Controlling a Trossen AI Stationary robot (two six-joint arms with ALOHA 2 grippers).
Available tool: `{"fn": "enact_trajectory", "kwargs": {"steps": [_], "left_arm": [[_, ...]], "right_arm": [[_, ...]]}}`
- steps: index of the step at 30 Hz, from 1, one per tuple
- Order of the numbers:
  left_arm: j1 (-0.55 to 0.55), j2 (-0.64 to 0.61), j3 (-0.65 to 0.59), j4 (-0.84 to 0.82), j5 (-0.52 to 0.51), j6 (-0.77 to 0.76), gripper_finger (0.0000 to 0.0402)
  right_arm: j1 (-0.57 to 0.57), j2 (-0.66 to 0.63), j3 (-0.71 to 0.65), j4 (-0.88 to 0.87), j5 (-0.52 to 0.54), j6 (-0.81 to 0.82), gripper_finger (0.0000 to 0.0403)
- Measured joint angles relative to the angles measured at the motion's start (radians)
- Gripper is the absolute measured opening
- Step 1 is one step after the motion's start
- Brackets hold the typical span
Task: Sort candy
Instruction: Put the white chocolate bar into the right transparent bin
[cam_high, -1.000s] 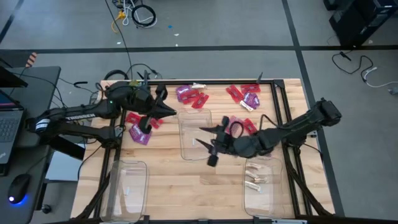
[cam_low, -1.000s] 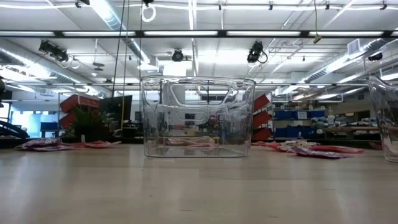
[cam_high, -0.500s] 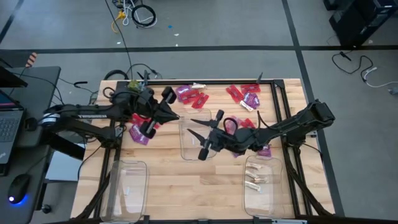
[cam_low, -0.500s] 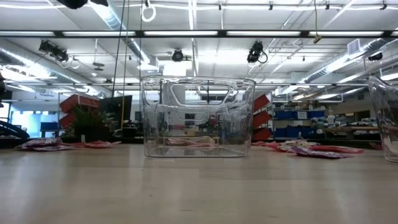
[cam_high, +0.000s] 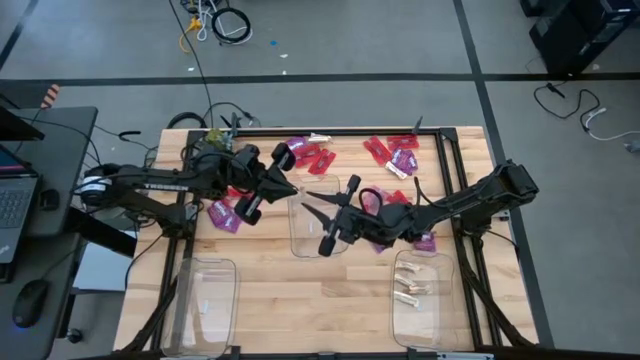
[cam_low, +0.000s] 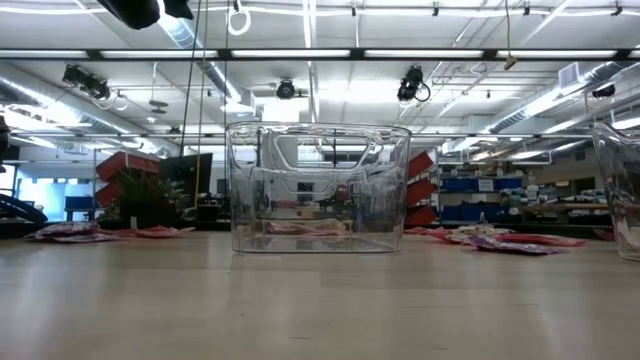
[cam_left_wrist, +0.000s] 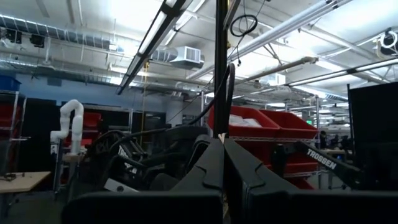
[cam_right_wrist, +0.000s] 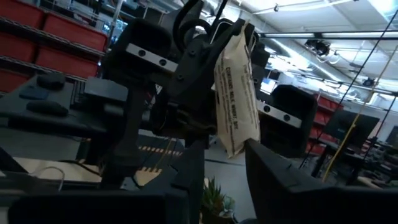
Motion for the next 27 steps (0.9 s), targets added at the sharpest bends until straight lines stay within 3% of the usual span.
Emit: {"fn": "enact_trajectory", "kwargs": {"steps": [9,23,27], "left_arm": [[-0.001,0.001,0.0,0.022,0.0,-0.002,0.0],[0.0,0.001,0.0,0.021,-0.002,0.001,0.0002],[-0.001,0.001,0.0,0.023,-0.033,0.01,0.0001]], "right_arm": [[0.0,-0.001,0.0,0.002,0.007,-0.055,0.0007],[0.021,-0.001,0.0,0.001,0.109,-0.099,0.0],[0.031,-0.001,0.0,0.005,0.159,-0.101,0.0014]]}}
